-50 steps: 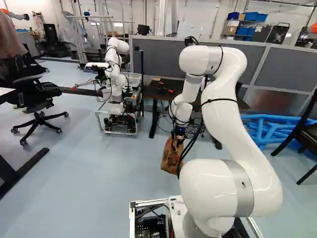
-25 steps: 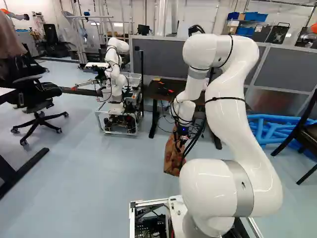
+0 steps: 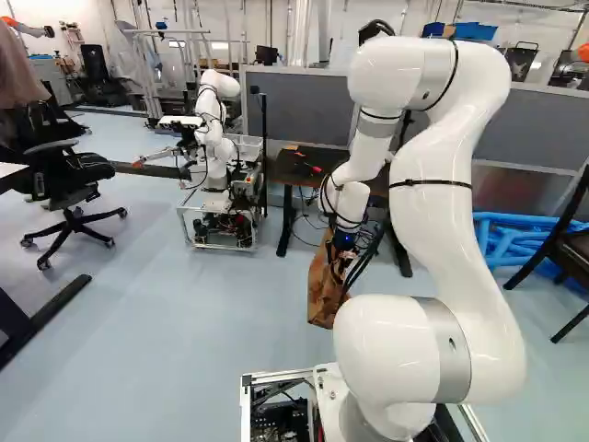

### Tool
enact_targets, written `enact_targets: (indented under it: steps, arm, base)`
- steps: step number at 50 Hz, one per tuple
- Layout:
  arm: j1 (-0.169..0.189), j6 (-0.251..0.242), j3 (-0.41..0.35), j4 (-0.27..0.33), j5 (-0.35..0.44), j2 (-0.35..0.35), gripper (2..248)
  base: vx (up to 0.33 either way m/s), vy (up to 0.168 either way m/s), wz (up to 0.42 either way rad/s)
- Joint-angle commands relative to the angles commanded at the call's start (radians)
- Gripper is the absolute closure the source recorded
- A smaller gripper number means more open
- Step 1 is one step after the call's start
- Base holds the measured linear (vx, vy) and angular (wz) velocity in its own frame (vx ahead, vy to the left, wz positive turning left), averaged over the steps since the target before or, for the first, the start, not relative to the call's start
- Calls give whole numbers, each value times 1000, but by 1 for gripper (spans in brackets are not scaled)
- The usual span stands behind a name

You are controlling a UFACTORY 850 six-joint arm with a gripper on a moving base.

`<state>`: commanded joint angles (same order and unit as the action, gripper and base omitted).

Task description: Pick up the bag on the ground and place it on the table

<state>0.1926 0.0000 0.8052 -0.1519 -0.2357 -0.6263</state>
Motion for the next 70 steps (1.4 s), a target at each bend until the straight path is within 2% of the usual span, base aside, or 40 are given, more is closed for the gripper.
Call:
enact_targets:
  steps: [40, 70]
  arm:
    - [15, 0, -165, 92, -68, 234, 224]
    - [16, 0, -247, 141, -158, 411, 224]
  base:
    - [0, 0, 0]
    - [0, 0, 0]
